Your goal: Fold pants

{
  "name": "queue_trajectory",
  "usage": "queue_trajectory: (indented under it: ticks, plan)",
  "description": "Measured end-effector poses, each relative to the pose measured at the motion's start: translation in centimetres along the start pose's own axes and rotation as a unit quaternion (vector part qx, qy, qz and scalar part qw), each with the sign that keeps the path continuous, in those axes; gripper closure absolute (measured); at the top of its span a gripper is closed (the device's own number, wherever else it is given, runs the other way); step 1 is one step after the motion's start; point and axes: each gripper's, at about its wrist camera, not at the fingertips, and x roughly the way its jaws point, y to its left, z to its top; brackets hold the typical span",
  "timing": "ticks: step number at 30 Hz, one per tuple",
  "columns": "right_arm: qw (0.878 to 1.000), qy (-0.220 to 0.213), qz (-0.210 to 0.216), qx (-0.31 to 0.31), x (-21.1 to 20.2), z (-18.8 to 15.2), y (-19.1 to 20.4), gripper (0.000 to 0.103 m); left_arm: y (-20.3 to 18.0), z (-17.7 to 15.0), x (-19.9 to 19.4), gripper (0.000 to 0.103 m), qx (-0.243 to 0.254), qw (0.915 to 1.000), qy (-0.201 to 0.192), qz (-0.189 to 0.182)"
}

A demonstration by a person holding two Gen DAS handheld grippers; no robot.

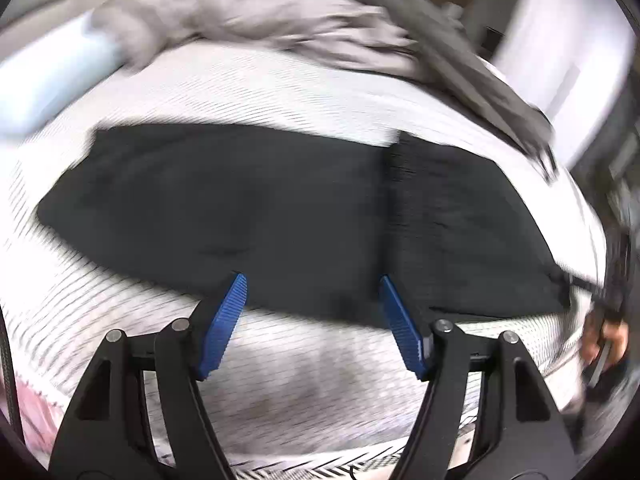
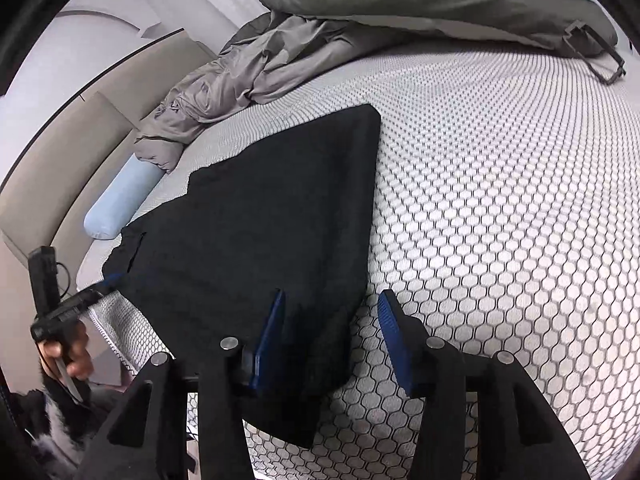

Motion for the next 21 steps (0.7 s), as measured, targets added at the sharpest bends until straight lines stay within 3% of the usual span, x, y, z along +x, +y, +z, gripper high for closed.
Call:
queue_trajectory:
  ticks: [5, 8, 11, 12, 13, 16, 21]
  plan:
    - [1.000, 0.002, -0.007, -0.016, 0.6, 0.2, -0.2, 0.048, 8.7, -0.3, 0.8, 0.037, -0.140, 0.9899, 0.016, 0.011]
    - [1.000, 0.003, -0.005, -0.022, 1.6, 0.4, 0.5, 0.043, 11.7, 0.7, 1.4, 0.041, -0.213, 0.9770, -0.006, -0.009]
    - [1.000, -0.001, -0.006, -0.027, 2.0, 0.2, 0.9, 0.042, 13.7, 2.6, 2.1, 0.048, -0.257, 0.9659, -0.032, 0.006]
    - [1.000, -0.005, -0.005, -0.026, 2.1, 0.1, 0.9, 0.042, 14.2, 2.9, 2.5, 0.058, -0.267, 0.9631, -0.033, 0.011]
    - [1.000, -0.009, -0.005, -0.026, 2.5, 0.1, 1.1, 0.042, 15.0, 3.2, 3.1, 0.077, -0.283, 0.9583, -0.032, 0.021]
    - [0.999, -0.016, -0.007, -0.033, 2.3, -0.1, 1.2, 0.042, 16.2, 3.4, 3.5, 0.099, -0.296, 0.9536, -0.047, 0.032]
    - [0.999, -0.019, 0.006, -0.025, 1.4, 0.0, 0.8, 0.042, 10.5, 4.6, -0.4, 0.103, -0.198, 0.9700, -0.122, 0.072]
